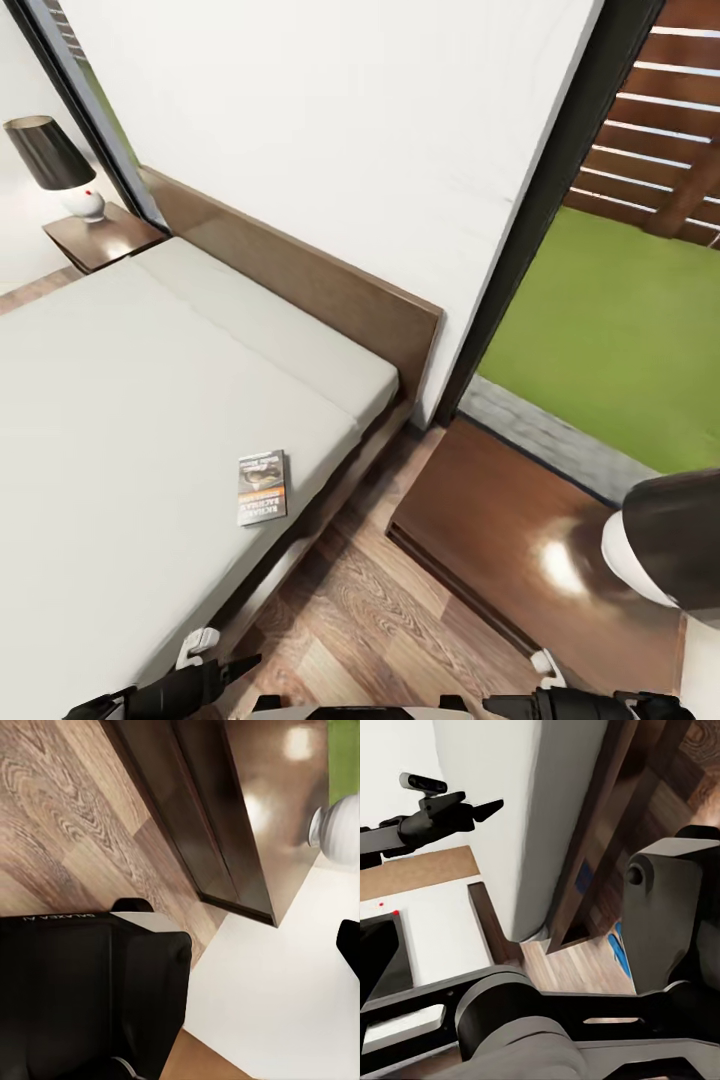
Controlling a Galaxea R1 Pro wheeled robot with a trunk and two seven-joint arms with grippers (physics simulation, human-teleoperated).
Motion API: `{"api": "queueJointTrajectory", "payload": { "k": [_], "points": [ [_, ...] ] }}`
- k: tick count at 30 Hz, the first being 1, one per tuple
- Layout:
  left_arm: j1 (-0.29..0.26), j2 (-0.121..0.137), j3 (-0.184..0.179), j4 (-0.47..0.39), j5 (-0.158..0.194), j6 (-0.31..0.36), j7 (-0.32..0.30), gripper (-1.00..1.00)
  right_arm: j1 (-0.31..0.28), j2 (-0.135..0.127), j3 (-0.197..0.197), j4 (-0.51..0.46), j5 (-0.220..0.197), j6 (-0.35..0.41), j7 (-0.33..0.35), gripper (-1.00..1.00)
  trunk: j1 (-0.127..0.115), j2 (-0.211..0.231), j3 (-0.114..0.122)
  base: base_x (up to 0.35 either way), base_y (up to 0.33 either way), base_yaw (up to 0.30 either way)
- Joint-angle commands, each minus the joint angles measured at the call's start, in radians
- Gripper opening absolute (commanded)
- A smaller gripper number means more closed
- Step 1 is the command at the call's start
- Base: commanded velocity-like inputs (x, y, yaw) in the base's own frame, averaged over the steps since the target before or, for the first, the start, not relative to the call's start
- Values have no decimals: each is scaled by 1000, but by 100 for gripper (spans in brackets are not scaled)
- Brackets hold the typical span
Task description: In the bedroom, move the book from the bed onto either nightstand, and place the two sandals side by side next to the bed.
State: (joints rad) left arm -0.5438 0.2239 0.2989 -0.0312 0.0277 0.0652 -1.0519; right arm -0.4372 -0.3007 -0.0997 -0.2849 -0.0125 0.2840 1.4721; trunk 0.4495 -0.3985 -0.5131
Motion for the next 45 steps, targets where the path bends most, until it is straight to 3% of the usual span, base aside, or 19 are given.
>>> {"api": "queueJointTrajectory", "payload": {
  "k": [1, 45],
  "points": [
    [-1, 0, 0, 1, 3, 7, -3, 100, 0, 0, -2, 0, -1, 11, 4, 100, 1, -2, -2, 0, 0, 273],
    [-1, 0, 0, 1, 3, 7, -3, 100, 0, 0, -1, 0, -1, 11, 4, 100, 1, -2, -23, 0, 0, 273]
  ]
}}
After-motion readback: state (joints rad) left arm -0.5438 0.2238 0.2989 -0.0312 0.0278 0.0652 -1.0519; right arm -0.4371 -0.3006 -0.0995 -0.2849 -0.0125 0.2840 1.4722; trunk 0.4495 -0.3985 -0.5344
